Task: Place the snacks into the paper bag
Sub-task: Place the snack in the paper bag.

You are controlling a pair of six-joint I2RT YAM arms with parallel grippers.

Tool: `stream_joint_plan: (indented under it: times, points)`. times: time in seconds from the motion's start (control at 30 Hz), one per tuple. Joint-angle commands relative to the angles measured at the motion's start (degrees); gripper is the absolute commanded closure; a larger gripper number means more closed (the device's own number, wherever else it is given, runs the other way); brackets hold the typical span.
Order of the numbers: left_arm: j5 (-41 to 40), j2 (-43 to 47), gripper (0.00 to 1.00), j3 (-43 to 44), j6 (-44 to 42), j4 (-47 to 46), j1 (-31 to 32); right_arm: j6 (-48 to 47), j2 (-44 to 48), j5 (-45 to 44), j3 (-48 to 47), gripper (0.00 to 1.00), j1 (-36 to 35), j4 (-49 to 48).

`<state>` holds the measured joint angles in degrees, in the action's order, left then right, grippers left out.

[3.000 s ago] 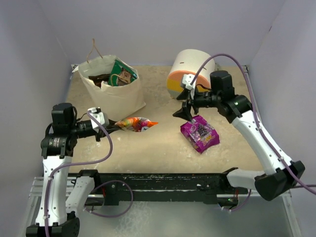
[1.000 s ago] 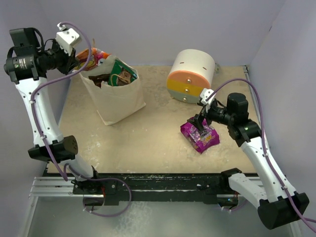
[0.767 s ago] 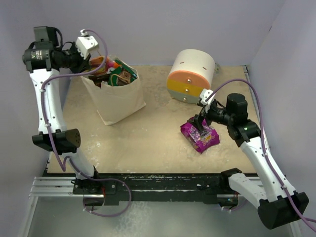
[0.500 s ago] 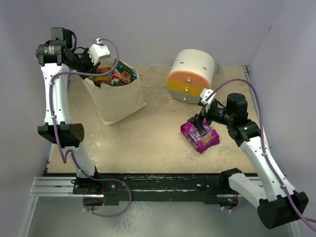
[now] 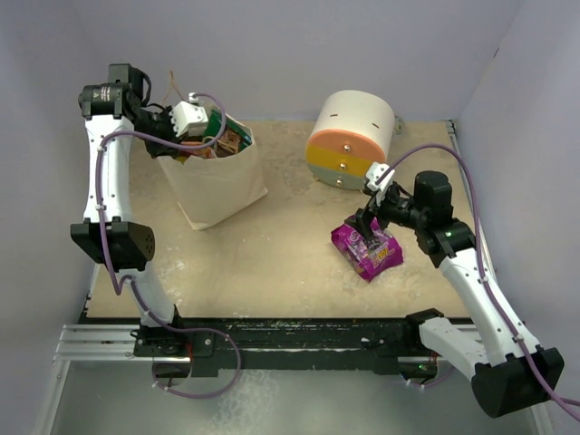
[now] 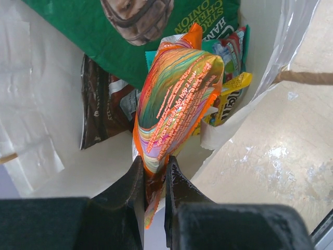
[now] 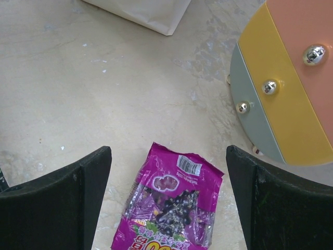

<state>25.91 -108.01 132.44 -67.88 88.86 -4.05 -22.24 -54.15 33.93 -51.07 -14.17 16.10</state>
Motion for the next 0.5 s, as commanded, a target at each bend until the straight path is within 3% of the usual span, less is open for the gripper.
stream_joint_plan:
  times: [0.0, 0.1, 0.3, 0.47]
  points:
    - [4.96, 1.28, 1.0, -1.06, -0.3, -0.18, 0.36, -0.41, -0.08, -0.12, 0.11, 0.07, 0.37, -2.55]
    - [6.21, 0.34, 0.99, -1.23, 2.64, -0.18, 0.36, -0.35, -0.4, -0.01, 0.09, 0.07, 0.4, -2.63]
    - [6.81, -2.92, 0.72, 1.79, 10.68, -0.18, 0.34, -0.63, -1.27, -0.23, 0.53, 0.07, 0.46, -3.0]
    - [7.9, -2.26, 0.59, 4.04, 13.05, -1.27, 0.36, -0.71, -2.09, -0.62, 0.58, 0.07, 0.45, -3.06]
